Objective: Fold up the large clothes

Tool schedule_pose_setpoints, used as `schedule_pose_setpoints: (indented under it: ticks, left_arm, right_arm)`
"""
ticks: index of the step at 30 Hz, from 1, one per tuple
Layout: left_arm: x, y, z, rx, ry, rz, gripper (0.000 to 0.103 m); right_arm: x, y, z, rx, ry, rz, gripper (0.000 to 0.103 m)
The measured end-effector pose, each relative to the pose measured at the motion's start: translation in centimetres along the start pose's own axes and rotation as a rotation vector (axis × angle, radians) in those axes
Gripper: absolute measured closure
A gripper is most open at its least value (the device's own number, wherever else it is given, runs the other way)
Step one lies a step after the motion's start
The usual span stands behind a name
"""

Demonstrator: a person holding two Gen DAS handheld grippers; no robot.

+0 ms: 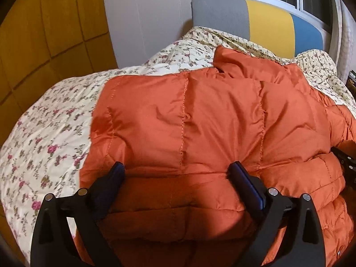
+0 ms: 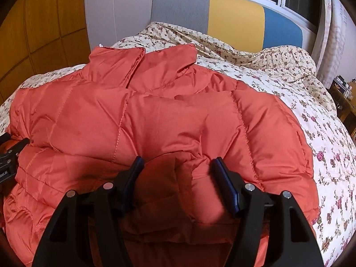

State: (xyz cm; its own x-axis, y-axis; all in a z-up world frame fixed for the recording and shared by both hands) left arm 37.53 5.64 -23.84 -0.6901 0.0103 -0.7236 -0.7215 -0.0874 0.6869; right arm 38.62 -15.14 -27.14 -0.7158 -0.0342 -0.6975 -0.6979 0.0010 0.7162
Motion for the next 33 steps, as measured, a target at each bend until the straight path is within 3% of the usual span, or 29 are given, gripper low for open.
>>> schedule_pose_setpoints:
  ticks: [6, 13, 18, 27, 31, 33]
  left_arm:
    - [0.8, 2.1, 0.6, 0.01, 0.024, -0.031, 0.004]
    - [1.1, 0.9, 0.3, -0.012, -0.007, 0.02, 0.003]
    - [1.7, 3.7, 1.1, 0.085, 0.033, 0.0, 0.003]
    - [7.2, 8.5, 2.7, 0.223, 0.127, 0.036, 0.003]
    - [9.0, 11.2, 4.1, 0.22, 0.113, -0.013, 0.003]
    - [9.8, 12.2, 5.1, 0.177, 0.087, -0.044, 0.003]
  right_arm:
    - [0.4, 1.2, -0.1, 0.01, -0.004, -0.016, 0.033]
    - [0.2, 0.6, -0.3, -0.004, -0.008, 0.018, 0.031]
    - [0.8, 4.1, -1.2, -0.051, -0.036, 0.024, 0.028]
    - [5.6, 10.9, -3.5, -0.044, -0.042, 0.019, 0.028]
    - [8.6, 13.4, -6.4, -0.019, -0.084, 0.03, 0.028]
    - [9.8, 14.5, -7.7, -0.009, -0.115, 0.03, 0.028]
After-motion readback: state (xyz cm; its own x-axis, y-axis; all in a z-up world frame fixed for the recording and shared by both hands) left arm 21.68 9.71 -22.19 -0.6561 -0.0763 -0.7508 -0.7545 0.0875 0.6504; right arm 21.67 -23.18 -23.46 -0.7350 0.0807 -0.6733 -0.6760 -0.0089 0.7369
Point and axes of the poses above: each gripper's, at about its wrist camera, not at the fingertips, and y roughly against the way its jaws point, z to its left, x to its underside, the point moved 10 cm from there along -y, roughly the way its jaws point, and after that the axes turned 2 degrees about y, right-handed, at the moved point
